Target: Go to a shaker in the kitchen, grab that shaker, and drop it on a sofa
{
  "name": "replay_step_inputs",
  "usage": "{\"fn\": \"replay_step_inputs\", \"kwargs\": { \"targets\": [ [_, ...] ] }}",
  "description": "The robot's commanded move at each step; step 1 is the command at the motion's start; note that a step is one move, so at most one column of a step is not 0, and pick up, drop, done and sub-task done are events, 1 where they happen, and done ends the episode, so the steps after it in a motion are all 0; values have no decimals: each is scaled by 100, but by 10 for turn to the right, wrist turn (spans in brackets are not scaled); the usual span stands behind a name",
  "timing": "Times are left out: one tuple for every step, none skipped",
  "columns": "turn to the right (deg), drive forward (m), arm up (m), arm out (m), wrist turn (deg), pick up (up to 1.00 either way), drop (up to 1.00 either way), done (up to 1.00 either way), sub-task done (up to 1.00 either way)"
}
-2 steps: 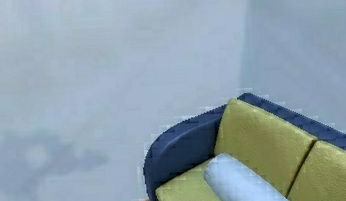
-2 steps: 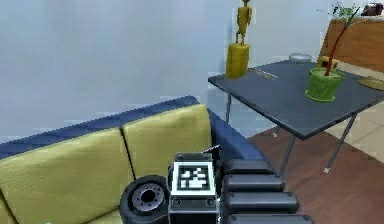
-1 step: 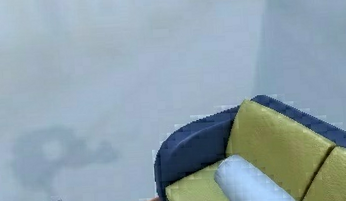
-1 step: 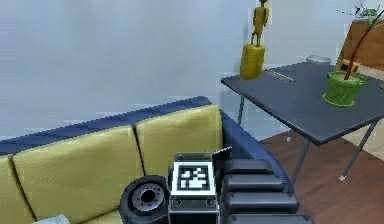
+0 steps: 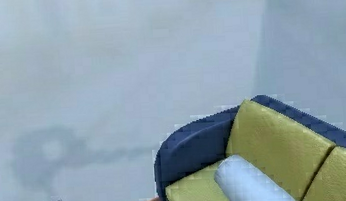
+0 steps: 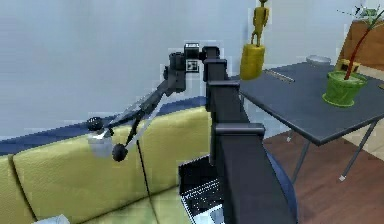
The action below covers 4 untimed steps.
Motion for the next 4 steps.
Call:
{"fn": "replay_step_inputs", "kwargs": {
  "targets": [
    [0, 0, 0, 0, 390, 0, 0, 0, 0],
    [0, 0, -44, 0, 0, 0, 0, 0, 0],
    [0, 0, -32, 0, 0, 0, 0, 0, 0],
    [0, 0, 0, 0, 0, 0, 100, 0, 0]
  ]
}}
